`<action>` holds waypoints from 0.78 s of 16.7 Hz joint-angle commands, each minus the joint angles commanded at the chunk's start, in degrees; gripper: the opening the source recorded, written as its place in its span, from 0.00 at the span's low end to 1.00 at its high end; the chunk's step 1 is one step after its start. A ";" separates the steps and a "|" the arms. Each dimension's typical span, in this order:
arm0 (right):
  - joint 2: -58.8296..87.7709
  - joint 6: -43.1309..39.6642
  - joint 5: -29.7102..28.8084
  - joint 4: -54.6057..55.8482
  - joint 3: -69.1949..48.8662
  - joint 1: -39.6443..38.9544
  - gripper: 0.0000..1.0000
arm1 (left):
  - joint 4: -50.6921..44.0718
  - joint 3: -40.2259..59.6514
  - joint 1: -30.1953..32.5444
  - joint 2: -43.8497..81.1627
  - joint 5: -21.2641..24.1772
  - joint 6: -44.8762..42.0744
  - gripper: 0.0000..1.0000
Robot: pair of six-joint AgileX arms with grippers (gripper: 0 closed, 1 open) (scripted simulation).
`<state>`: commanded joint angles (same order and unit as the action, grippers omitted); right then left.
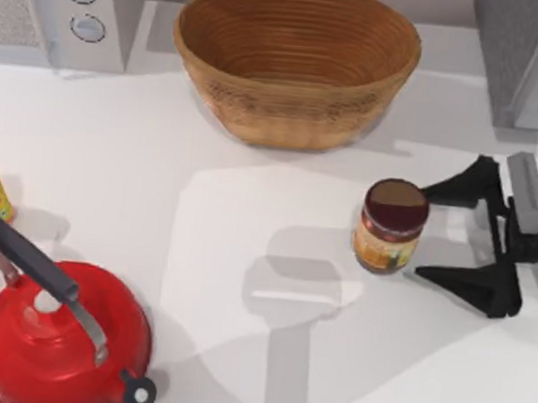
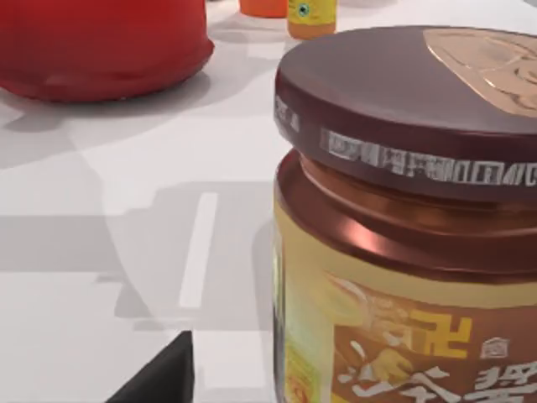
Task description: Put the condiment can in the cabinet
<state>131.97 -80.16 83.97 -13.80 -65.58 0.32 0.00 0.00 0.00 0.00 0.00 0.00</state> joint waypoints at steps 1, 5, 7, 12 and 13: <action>0.00 0.00 0.00 0.00 0.00 0.00 1.00 | 0.00 0.00 0.00 0.00 0.00 0.00 1.00; 0.07 1.63 -0.05 1.91 0.25 -0.17 1.00 | 0.00 0.00 0.00 0.00 0.00 0.00 1.00; 0.63 5.05 -0.05 6.25 0.66 -0.42 1.00 | 0.00 0.00 0.00 0.00 0.00 0.00 1.00; 2.67 19.99 -0.78 25.82 3.30 -2.01 1.00 | 0.00 0.00 0.00 0.00 0.00 0.00 1.00; 3.06 23.69 -1.04 30.67 4.08 -2.48 1.00 | 0.00 0.00 0.00 0.00 0.00 0.00 1.00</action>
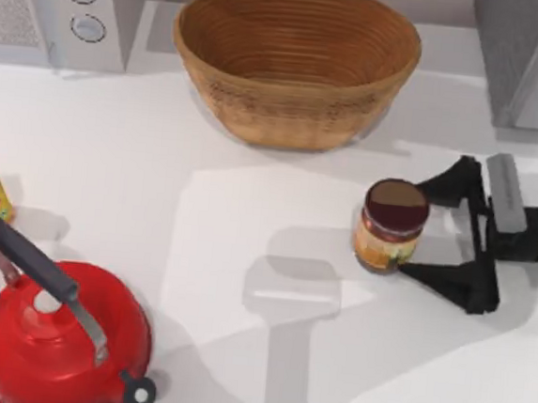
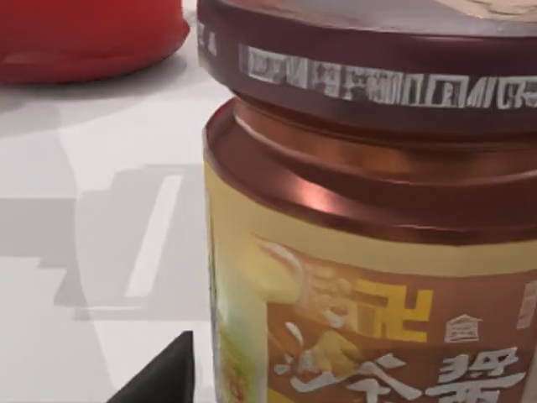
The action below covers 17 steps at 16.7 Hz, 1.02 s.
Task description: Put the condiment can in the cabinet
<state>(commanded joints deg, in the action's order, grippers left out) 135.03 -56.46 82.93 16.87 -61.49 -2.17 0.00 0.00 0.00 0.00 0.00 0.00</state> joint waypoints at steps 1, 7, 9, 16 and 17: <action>0.35 3.78 -0.31 4.94 0.84 -0.54 1.00 | 0.00 0.00 0.00 0.00 0.00 0.00 1.00; 0.88 23.89 -3.49 30.23 5.57 -4.83 1.00 | 0.00 0.00 0.00 0.00 0.00 0.00 1.00; 0.54 28.03 -4.55 34.74 6.47 -6.06 1.00 | 0.00 0.00 0.00 0.00 0.00 0.00 1.00; 0.23 30.10 -5.14 36.88 6.90 -6.71 0.92 | 0.00 0.00 0.00 0.00 0.00 0.00 1.00; 0.23 30.10 -5.14 36.88 6.90 -6.71 0.85 | 0.00 0.00 0.00 0.00 0.00 0.00 1.00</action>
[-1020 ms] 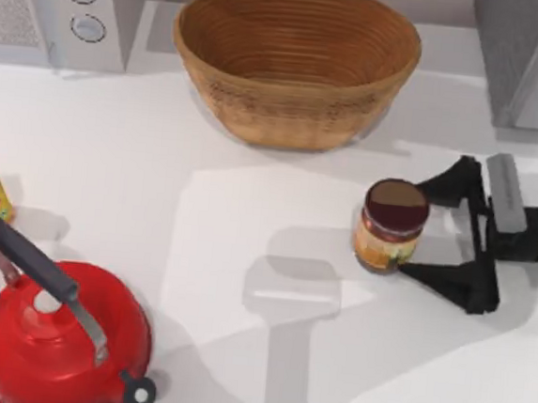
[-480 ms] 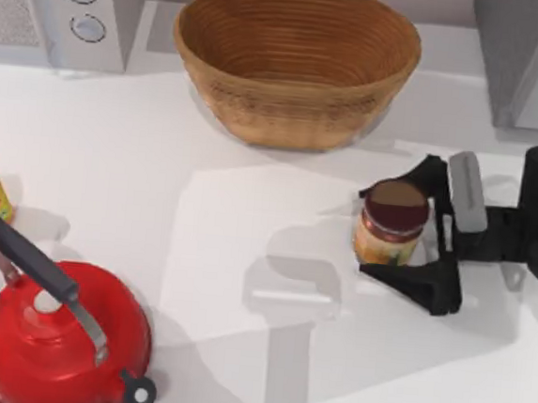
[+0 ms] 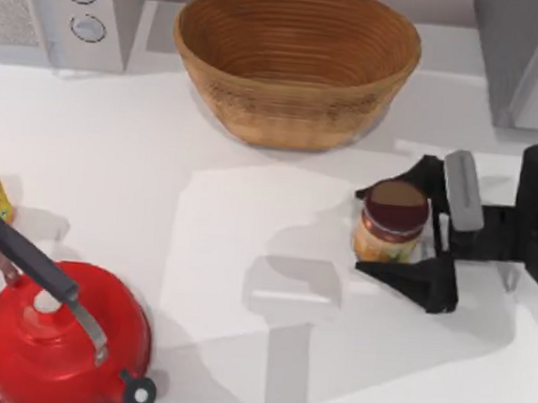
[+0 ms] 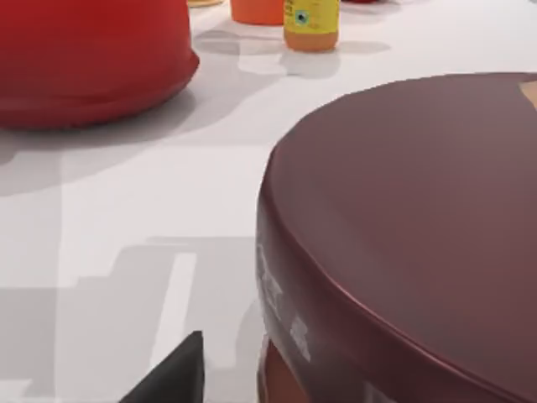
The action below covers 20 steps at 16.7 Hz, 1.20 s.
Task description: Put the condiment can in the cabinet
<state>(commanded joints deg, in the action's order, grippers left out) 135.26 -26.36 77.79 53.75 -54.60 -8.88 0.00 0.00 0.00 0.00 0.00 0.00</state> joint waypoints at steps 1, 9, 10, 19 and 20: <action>0.00 0.00 0.00 0.00 0.00 0.00 0.77 | 0.00 0.00 0.00 0.00 0.00 0.00 1.00; 0.00 0.00 0.00 0.00 0.00 0.00 0.17 | 0.00 0.00 0.00 0.00 0.00 0.00 1.00; 0.00 0.00 0.00 0.00 0.00 0.00 0.10 | 0.00 0.00 0.00 0.00 0.00 0.00 1.00; 0.00 0.00 0.00 0.00 0.00 0.00 0.00 | 0.00 0.00 0.00 0.00 0.00 0.00 1.00; 0.03 0.06 0.01 -0.03 -0.02 0.19 0.00 | 0.00 0.00 0.00 0.00 0.00 0.00 1.00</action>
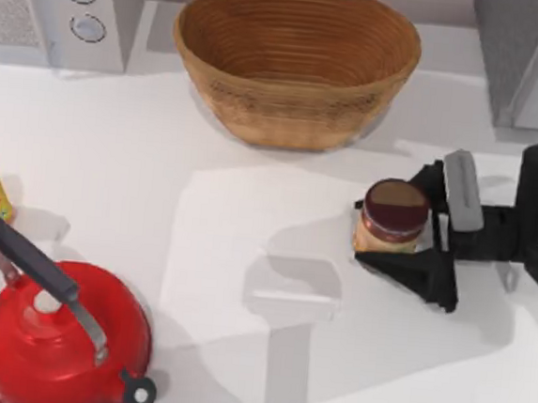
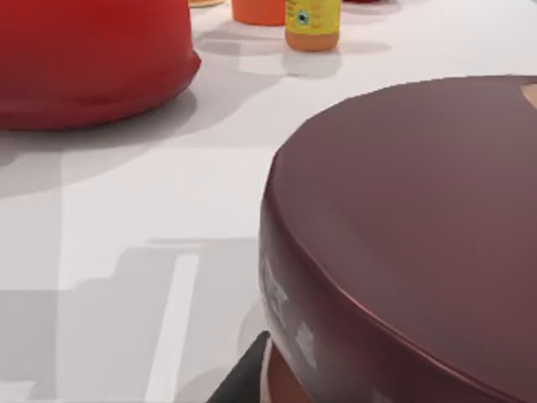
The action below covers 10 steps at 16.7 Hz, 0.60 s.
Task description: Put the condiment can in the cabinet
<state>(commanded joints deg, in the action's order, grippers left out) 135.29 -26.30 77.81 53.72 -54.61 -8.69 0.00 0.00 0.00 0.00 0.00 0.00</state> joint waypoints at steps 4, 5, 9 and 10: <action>-3.43 0.06 -0.15 -3.57 -0.49 -0.01 0.00 | 0.00 0.00 0.00 0.00 0.00 0.00 1.00; -5.46 0.06 -0.09 -5.66 -0.75 -0.02 0.00 | 0.00 0.00 0.00 0.00 0.00 0.00 1.00; -12.96 0.19 -0.02 -14.19 -1.57 0.00 0.00 | 0.00 0.00 0.00 0.00 0.00 0.00 1.00; -14.17 0.28 -0.03 -15.60 -1.72 0.04 0.00 | 0.00 0.00 0.00 0.00 0.00 0.00 1.00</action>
<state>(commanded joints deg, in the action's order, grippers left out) 121.12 -26.02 77.78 38.12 -56.33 -8.64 0.00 0.00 0.00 0.00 0.00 0.00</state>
